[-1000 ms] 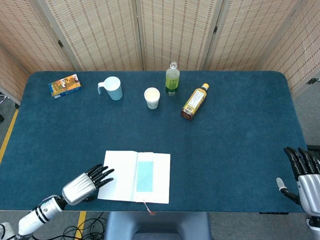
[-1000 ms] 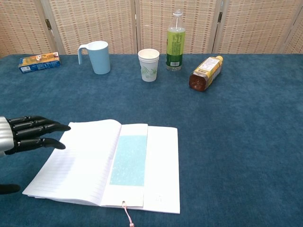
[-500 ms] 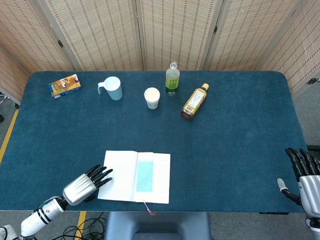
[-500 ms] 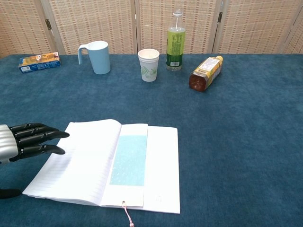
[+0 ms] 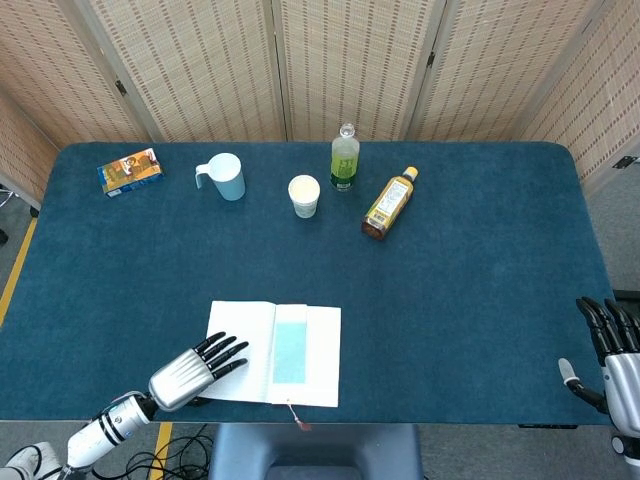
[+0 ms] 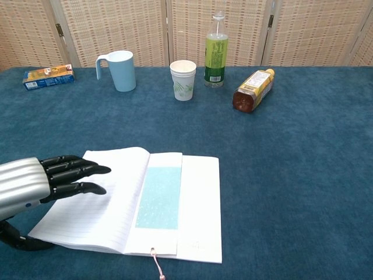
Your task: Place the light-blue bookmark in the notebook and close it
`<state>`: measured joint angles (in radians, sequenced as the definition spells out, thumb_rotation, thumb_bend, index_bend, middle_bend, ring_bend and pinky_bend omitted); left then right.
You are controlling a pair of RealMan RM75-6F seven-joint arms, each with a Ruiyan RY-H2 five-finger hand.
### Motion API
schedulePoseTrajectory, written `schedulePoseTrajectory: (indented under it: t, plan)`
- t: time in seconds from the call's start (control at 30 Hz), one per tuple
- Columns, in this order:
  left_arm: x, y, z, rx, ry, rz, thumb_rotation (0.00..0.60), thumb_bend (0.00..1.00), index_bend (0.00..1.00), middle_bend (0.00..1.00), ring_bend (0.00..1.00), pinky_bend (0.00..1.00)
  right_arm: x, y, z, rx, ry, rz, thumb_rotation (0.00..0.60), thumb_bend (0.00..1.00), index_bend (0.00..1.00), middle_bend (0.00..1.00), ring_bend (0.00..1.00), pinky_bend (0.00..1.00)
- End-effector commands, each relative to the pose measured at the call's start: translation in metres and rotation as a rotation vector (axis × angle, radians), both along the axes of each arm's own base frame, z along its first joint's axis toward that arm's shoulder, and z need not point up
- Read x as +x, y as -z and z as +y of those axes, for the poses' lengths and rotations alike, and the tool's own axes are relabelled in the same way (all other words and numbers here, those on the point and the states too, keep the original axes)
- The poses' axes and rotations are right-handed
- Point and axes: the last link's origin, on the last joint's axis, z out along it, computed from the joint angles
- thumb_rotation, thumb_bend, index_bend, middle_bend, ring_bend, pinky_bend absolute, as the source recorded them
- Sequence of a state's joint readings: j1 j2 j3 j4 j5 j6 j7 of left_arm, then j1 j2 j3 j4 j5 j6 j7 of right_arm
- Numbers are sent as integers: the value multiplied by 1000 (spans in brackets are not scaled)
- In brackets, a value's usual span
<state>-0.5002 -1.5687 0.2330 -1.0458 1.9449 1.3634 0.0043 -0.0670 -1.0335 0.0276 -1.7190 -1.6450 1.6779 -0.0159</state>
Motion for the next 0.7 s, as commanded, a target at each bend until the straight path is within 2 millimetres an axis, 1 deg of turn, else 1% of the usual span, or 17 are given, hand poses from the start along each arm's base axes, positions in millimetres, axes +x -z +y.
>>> schedulePoseTrajectory:
  t: [0.03,0.13,0.3,0.4,0.5,0.57,0.7]
  plan:
    - [3,4,1,-2,-1,-6,600,212,158,0,0,126,-1,-1,1,-2,1,1,600,275,0,98,48,109]
    - [7,7,3,-8,-15,-35,600,212,171,0,0,126,-2,-1,1,0,3,-1,600,275,0,98,48,109]
    - [13,10,6,-17,-30,-96,600,212,224,0,0,126,-2,-2,1,-7,3,0,600,275,0,98,48,109]
    - [16,11,9,-27,-39,-143,600,211,291,0,0,126,-2,-2,2,-9,6,0,600,275,0,98,48,109]
    - [19,11,14,-11,-35,-185,600,218,404,10,0,125,-3,-2,2,-12,7,-1,600,275,0,98,48,109]
    - [21,11,17,6,-26,-203,600,243,470,29,0,125,-3,-2,2,-13,7,-1,600,274,0,98,48,109]
    - [26,9,24,31,-5,-235,600,292,489,49,0,125,-3,-2,2,-13,7,-1,600,275,0,99,48,109]
